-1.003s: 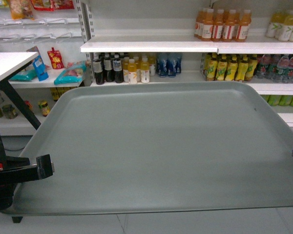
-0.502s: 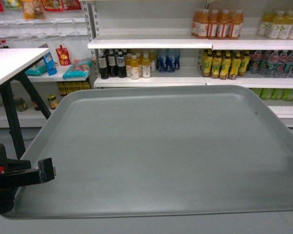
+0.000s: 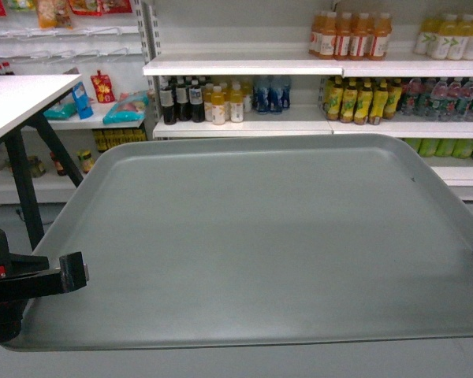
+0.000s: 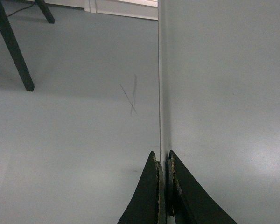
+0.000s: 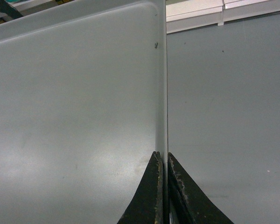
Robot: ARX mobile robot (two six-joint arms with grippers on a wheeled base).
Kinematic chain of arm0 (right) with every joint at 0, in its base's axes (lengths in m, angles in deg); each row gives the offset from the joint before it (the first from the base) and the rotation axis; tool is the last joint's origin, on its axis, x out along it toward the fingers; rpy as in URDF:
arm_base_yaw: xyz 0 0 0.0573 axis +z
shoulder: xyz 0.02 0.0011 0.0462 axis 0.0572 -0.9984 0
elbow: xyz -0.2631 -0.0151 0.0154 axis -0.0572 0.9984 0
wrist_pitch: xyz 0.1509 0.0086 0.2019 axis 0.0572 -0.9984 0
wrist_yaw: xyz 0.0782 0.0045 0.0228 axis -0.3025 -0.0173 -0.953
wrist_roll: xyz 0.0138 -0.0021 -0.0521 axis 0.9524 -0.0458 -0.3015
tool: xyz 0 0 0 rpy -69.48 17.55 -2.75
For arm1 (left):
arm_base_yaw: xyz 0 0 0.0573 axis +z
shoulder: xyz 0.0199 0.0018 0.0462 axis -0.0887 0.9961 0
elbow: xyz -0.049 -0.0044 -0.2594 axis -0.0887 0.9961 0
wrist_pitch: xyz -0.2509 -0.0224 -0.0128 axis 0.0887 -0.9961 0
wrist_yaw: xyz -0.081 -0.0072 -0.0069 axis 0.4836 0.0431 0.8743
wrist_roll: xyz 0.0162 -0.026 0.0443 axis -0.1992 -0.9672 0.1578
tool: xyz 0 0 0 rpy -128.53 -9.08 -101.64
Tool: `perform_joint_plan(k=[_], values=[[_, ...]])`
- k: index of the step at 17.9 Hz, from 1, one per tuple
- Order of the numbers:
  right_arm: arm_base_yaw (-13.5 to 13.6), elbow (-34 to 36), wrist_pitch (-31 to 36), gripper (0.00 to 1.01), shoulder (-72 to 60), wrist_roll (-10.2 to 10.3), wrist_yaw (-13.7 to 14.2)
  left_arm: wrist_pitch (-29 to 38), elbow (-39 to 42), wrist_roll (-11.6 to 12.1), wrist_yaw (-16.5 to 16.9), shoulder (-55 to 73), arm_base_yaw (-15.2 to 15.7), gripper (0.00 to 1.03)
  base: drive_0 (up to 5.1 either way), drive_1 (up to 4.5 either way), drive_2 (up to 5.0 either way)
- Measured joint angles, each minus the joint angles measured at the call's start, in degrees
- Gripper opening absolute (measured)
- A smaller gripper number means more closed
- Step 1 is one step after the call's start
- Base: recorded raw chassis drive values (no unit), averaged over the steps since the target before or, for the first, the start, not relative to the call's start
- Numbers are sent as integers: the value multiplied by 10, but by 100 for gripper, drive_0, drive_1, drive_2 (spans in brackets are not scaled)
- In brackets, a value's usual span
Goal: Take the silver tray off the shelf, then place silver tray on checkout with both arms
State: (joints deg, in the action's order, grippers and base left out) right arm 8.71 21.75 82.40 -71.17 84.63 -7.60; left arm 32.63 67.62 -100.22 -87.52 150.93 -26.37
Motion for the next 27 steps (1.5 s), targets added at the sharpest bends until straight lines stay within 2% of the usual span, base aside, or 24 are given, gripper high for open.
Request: perform_joint_plan(k=[12, 27], values=[[0, 0, -1, 3, 0, 0, 0, -2, 0, 0, 0, 0, 0, 3, -492, 242, 242], [0, 0, -2, 3, 0, 0, 0, -1, 0, 0, 0, 1, 0, 3, -478, 144, 350]])
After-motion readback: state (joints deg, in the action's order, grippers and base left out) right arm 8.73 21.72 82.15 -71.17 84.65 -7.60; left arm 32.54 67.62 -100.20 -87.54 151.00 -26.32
